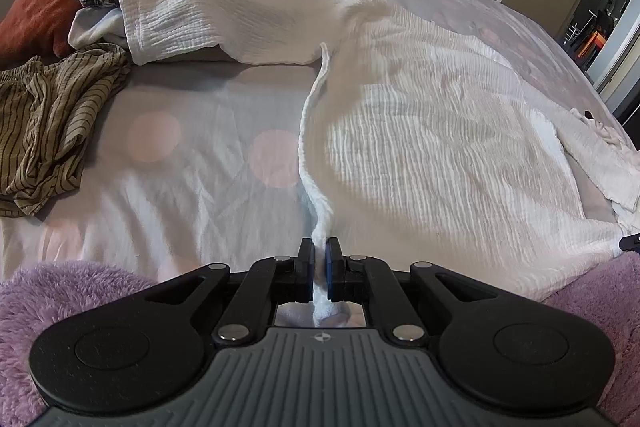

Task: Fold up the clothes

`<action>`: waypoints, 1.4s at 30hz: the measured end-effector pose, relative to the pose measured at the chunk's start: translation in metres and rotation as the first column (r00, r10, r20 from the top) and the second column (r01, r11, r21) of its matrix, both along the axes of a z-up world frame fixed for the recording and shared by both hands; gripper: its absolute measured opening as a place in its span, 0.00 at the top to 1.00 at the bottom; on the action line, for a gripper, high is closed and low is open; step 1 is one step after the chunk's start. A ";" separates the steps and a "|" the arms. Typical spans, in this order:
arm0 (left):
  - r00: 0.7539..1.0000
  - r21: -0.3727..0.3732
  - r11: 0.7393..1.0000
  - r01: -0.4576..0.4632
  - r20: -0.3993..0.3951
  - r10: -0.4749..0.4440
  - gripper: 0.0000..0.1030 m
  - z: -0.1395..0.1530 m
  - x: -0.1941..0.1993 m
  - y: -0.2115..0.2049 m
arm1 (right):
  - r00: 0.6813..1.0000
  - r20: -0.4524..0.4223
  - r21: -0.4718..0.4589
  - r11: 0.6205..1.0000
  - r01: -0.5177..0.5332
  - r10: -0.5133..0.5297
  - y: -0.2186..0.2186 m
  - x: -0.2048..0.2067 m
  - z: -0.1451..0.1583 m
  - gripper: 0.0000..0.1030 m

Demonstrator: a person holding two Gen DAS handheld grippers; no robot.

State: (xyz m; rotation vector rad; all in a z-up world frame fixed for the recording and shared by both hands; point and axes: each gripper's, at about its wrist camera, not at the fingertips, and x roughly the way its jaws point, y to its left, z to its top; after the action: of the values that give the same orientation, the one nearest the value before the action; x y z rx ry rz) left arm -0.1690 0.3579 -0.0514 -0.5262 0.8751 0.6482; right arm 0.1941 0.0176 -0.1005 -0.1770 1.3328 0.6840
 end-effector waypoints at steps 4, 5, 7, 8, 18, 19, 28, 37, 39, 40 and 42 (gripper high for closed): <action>1.000 -0.001 1.000 -0.005 -0.010 0.005 0.96 -0.001 0.001 0.000 | 0.993 0.002 0.027 0.993 -0.115 0.115 0.007 0.000 -0.013 0.26; 1.000 -0.002 1.000 -0.006 -0.011 0.006 0.96 0.000 0.001 0.000 | 0.990 0.003 0.034 0.989 -0.144 0.144 0.009 0.000 -0.016 0.28; 1.000 -0.007 1.000 -0.004 -0.004 0.004 0.96 0.001 0.003 0.000 | 0.980 0.002 0.059 0.978 -0.198 0.198 0.013 -0.002 -0.017 0.40; 1.000 -0.007 1.000 -0.002 0.004 0.002 0.96 0.003 0.003 0.000 | 0.975 0.003 0.074 0.973 -0.221 0.221 0.015 -0.004 -0.016 0.55; 0.978 -0.001 0.999 0.046 0.203 -0.045 0.97 0.064 0.001 0.006 | 0.983 0.071 0.304 0.935 -0.184 0.170 0.008 -0.018 0.082 0.88; 0.974 -0.002 0.999 0.051 0.221 -0.050 0.97 0.073 -0.001 0.008 | 0.986 0.076 0.325 0.931 -0.165 0.148 0.005 -0.018 0.095 0.88; 0.970 -0.024 0.997 0.080 0.233 -0.072 0.97 0.112 -0.030 0.024 | 0.999 -0.025 0.434 0.901 -0.008 0.020 -0.024 -0.022 0.158 0.89; 0.998 -0.036 0.998 0.051 0.042 -0.049 0.97 0.059 -0.012 0.046 | 0.994 -0.098 0.267 0.961 0.068 -0.043 -0.003 -0.017 0.083 0.89; 0.999 -0.048 0.998 0.043 0.018 -0.042 0.97 0.050 -0.009 0.050 | 0.992 -0.102 0.218 0.972 0.089 -0.068 0.005 -0.010 0.061 0.86; 0.999 -0.055 0.998 0.041 0.009 -0.041 0.97 0.046 -0.008 0.051 | 0.990 -0.115 0.208 0.973 0.099 -0.076 0.007 -0.008 0.051 0.85; 0.999 -0.061 0.997 0.048 0.002 -0.048 0.97 0.044 -0.007 0.051 | 0.986 -0.143 0.202 0.973 0.111 -0.083 0.010 -0.005 0.036 0.82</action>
State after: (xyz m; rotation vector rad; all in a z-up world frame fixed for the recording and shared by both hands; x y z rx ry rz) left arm -0.1759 0.4090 -0.0075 -0.5589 0.9067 0.5786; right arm 0.1889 0.0272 -0.0648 0.1057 1.3769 0.7580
